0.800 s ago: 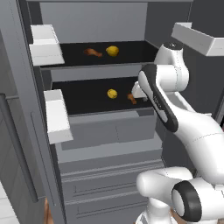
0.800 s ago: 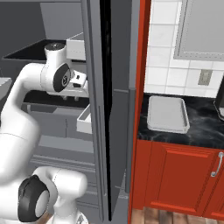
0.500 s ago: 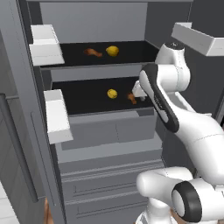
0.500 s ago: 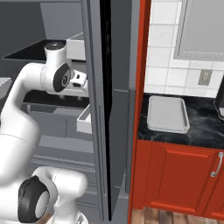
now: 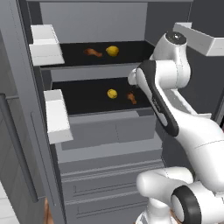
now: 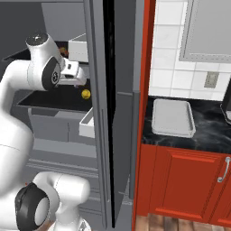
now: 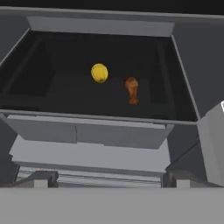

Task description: Place one lemon and one chicken drumstick in each tupperware on the nearby counter, to pack two identical lunches.

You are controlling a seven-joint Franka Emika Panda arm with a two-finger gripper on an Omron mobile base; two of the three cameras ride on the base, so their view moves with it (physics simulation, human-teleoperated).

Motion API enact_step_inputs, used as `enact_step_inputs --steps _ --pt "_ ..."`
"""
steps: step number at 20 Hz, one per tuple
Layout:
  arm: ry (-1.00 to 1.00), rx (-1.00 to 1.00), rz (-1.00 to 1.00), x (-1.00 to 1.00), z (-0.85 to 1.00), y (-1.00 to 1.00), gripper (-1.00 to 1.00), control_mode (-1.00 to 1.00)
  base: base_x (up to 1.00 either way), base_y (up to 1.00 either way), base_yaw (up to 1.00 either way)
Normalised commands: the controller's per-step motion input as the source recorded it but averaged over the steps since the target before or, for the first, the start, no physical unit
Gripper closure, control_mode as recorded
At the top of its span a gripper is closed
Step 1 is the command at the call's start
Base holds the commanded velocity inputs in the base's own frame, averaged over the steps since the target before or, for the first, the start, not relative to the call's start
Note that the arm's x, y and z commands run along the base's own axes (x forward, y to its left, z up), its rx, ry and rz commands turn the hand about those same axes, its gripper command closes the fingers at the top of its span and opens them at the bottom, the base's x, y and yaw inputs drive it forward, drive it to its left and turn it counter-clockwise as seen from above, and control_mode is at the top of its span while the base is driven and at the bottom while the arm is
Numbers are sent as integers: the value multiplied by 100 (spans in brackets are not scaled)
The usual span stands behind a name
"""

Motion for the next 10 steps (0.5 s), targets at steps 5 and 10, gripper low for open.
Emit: enact_step_inputs --steps 5,10 --pt "-13 -1 0 15 35 26 -100 -100 0 0 0" --pt "-9 -3 3 16 39 13 -100 -100 0 0 0"
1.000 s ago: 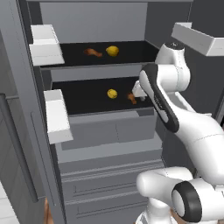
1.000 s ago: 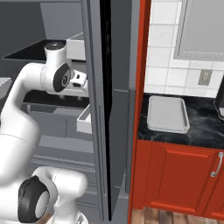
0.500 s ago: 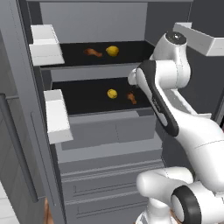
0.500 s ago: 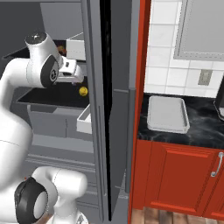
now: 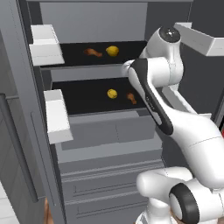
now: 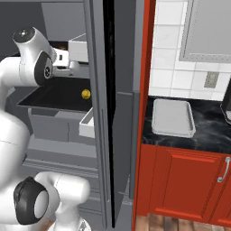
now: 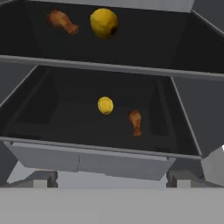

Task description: Place one lemon and one chicken drumstick in each tupperware on the nearby counter, to pack two identical lunches.

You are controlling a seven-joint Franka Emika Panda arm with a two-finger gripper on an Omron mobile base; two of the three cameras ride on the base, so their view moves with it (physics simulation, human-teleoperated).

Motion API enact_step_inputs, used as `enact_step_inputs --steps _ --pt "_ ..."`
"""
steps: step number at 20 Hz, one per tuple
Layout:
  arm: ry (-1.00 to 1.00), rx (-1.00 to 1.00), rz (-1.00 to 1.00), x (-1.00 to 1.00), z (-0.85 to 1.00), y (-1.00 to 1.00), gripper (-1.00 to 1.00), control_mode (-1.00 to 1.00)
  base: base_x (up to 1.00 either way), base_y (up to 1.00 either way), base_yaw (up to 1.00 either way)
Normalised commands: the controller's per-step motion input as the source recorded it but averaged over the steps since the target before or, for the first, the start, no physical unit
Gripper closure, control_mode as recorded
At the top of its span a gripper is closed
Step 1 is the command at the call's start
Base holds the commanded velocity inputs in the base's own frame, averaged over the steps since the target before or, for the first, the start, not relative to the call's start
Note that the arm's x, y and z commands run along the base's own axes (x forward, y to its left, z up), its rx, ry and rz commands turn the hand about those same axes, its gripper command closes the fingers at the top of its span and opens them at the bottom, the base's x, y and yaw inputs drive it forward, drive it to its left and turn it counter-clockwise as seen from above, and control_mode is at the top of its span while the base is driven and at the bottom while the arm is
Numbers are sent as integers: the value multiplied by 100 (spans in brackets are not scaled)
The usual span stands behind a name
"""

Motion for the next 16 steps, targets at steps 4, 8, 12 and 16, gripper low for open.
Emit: enact_step_inputs --steps 4,8,12,16 --pt "-1 -1 0 29 29 16 -100 -100 0 0 0" --pt "0 0 0 24 41 12 -100 -100 0 0 0" --pt "5 5 0 37 10 -3 -100 -100 0 0 0" --pt "0 8 0 41 0 -1 -100 -100 0 0 0"
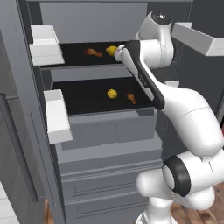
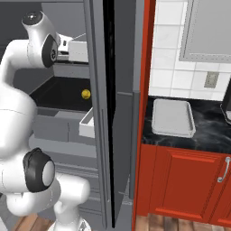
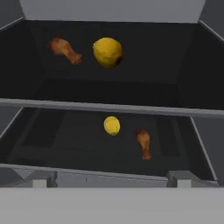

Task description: Place one lemon and one chicken drumstick in each tupperware on the nearby counter, to pack two identical lunches.

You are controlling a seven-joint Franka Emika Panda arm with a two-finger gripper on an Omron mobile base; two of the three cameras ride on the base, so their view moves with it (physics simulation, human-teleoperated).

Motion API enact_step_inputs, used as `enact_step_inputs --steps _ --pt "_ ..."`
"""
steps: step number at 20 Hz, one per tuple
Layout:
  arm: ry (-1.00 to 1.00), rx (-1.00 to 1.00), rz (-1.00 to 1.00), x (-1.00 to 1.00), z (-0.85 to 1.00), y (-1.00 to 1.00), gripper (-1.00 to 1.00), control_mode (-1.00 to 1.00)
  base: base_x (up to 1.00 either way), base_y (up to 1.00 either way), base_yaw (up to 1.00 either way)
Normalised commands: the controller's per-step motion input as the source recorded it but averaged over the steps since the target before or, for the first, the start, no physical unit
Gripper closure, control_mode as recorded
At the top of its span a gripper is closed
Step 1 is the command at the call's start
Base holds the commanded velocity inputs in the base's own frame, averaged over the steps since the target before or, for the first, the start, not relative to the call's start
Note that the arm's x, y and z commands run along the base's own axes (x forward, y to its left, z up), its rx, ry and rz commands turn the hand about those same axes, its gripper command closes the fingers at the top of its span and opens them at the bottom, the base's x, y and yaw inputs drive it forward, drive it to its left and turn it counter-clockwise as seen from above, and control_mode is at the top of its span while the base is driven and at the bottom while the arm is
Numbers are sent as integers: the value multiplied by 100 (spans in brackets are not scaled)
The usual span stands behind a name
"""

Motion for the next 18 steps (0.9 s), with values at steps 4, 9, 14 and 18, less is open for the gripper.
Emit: enact_step_inputs --steps 4,9,14,18 --pt "0 4 0 42 0 0 -100 -100 0 0 0" --pt "-1 1 0 43 -10 0 -100 -100 0 0 0" --pt "-7 0 0 40 -17 0 -100 -100 0 0 0" --pt "-10 0 0 40 -13 0 -100 -100 0 0 0"
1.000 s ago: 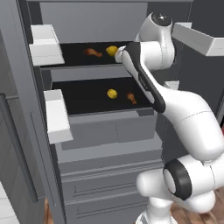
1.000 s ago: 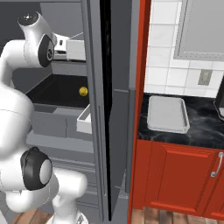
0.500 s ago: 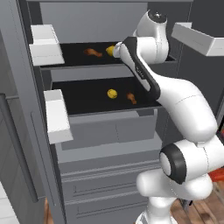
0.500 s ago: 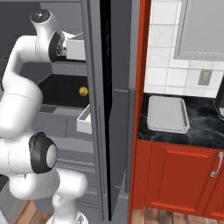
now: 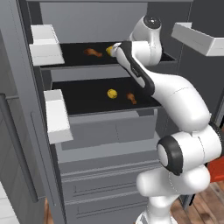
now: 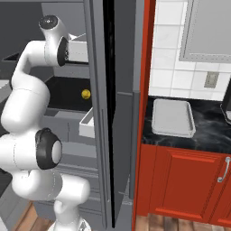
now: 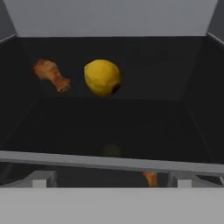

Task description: Place one lemon and one chicken drumstick in each tupperware on the nearby counter, to pack two identical lunches.

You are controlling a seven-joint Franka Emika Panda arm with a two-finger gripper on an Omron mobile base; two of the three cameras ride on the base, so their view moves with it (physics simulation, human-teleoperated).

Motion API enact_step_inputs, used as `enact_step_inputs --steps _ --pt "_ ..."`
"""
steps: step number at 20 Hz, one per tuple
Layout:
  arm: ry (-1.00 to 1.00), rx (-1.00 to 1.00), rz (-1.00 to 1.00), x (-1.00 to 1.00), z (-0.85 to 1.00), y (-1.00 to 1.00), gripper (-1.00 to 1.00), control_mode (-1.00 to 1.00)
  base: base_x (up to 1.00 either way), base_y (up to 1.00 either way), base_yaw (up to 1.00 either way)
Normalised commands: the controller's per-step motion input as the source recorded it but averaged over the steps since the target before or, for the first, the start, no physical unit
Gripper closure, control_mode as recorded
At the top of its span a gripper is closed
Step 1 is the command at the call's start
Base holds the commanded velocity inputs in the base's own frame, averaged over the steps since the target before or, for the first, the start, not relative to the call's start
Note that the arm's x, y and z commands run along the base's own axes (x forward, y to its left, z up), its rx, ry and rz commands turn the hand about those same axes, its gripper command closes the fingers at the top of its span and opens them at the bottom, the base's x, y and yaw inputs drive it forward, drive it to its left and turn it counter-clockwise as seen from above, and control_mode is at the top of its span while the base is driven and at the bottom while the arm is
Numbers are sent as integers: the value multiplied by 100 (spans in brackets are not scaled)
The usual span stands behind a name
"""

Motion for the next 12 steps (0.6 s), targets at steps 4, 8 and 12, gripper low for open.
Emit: enact_step_inputs --steps 4,8,12 --pt "-6 0 0 40 -12 2 -100 -100 0 0 0" --pt "0 0 0 36 -2 7 -100 -100 0 0 0" --pt "0 0 0 34 0 11 -100 -100 0 0 0"
